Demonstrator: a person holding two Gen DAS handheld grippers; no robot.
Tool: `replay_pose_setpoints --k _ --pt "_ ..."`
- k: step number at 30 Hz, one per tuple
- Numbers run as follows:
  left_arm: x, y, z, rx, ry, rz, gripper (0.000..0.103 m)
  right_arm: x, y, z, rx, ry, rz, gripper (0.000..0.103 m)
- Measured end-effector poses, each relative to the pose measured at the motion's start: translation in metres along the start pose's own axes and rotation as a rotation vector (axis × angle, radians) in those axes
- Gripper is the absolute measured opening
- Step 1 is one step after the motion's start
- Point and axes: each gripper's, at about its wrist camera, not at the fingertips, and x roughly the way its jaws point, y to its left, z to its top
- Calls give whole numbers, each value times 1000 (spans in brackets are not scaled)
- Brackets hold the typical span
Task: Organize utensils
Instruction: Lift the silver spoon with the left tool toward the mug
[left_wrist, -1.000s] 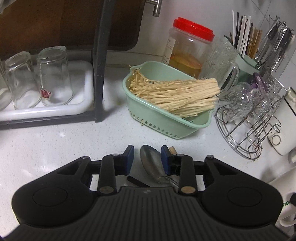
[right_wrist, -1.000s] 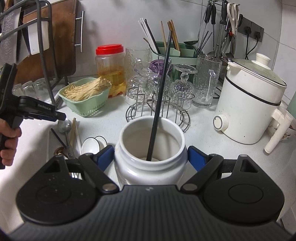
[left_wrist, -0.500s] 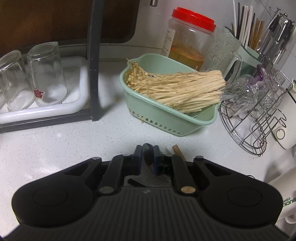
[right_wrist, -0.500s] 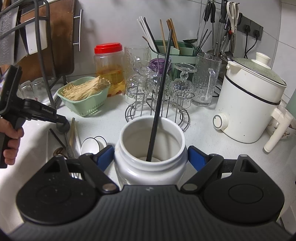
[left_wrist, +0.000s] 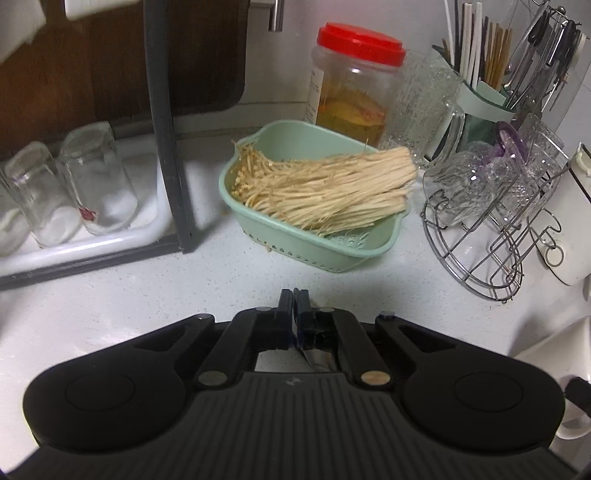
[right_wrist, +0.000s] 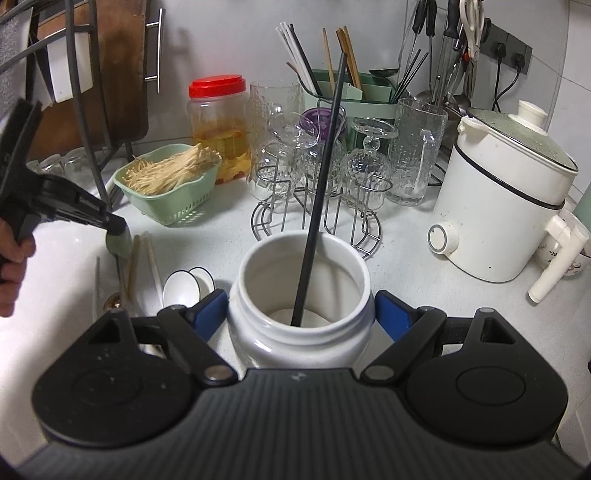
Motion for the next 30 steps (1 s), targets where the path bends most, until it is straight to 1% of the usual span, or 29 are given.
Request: replay_pose_setpoints --k 5,9,15,19,23,30 --pt "-22 -9 10 14 -21 27 1 2 2 2 -3 3 2 89" --pt "-40 -19 16 51 -42 43 1 4 2 3 -5 5 5 89" --pt "-62 -36 20 80 -68 39 1 6 4 4 -5 1 6 89" --pt "-77 -45 20 80 -95 33 1 6 5 4 9 1 -1 89" --pt "-86 -53 16 67 -98 26 1 6 9 5 -3 0 5 89" --pt "-104 -69 15 123 -124 11 1 6 12 4 -19 -6 17 89"
